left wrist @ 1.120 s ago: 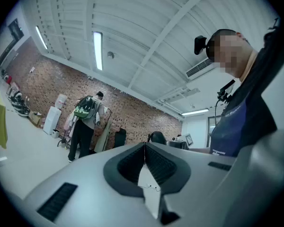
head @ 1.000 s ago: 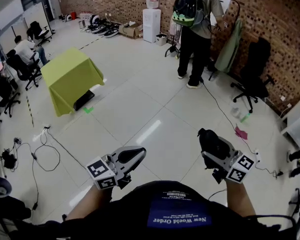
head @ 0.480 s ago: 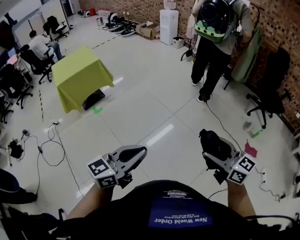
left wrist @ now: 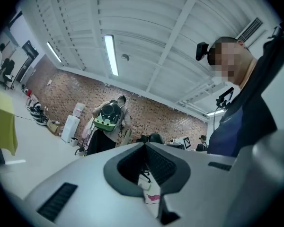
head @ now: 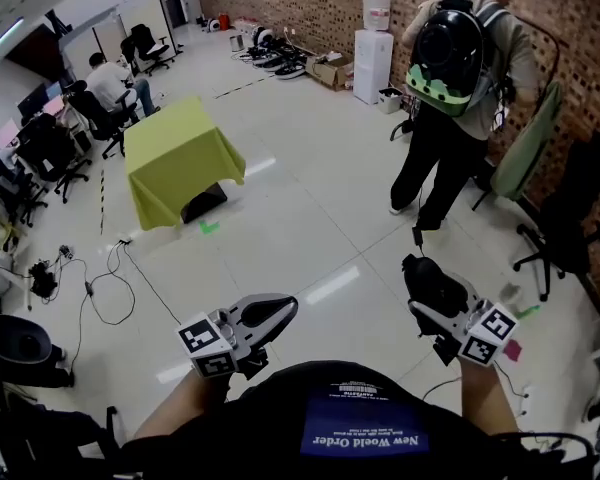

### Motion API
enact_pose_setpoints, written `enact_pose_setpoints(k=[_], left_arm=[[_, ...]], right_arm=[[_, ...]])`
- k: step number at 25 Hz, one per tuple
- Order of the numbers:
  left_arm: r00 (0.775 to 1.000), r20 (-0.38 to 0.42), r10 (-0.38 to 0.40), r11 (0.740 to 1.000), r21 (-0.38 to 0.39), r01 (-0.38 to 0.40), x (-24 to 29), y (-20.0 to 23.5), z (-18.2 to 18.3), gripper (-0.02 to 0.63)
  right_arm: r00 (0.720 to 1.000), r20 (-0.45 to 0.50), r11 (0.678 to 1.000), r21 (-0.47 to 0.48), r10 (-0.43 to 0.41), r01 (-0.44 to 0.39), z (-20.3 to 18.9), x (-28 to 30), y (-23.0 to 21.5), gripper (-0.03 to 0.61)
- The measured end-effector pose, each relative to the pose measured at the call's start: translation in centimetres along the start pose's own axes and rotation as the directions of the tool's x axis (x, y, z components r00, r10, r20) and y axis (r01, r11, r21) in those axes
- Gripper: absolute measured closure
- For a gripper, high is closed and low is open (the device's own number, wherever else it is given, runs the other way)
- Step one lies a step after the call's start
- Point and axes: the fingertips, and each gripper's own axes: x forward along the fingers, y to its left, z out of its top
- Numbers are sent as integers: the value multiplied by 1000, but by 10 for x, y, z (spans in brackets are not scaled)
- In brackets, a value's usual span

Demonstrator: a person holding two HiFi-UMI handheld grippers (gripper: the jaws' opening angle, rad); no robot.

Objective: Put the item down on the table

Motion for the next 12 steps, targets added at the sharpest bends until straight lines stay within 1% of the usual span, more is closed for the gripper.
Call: enact_pose_setpoints(k=[3, 4, 7, 10, 12], left_arm=[[999, 38, -6, 1000, -28, 7, 11, 29, 15, 609], [999, 39, -11, 1000, -25, 12, 12, 44, 16, 609], [1000, 23, -18, 1000, 5, 18, 12, 97, 22, 609], [998, 29, -54, 998, 42, 53, 9, 152, 47, 610], [997, 19, -72, 997, 44, 71, 1, 189, 62, 609]], right_arm=[[1000, -9, 1000, 3, 6, -6, 0, 31, -26, 242], [1000, -12, 1000, 3, 7, -7, 1, 43, -35, 241], [1000, -10, 1000, -3, 2, -2, 8, 90, -58, 242], [1000, 7, 1000, -13, -21, 21, 22, 145, -77, 242], [999, 21, 999, -1, -39, 39, 30, 182, -84, 242]])
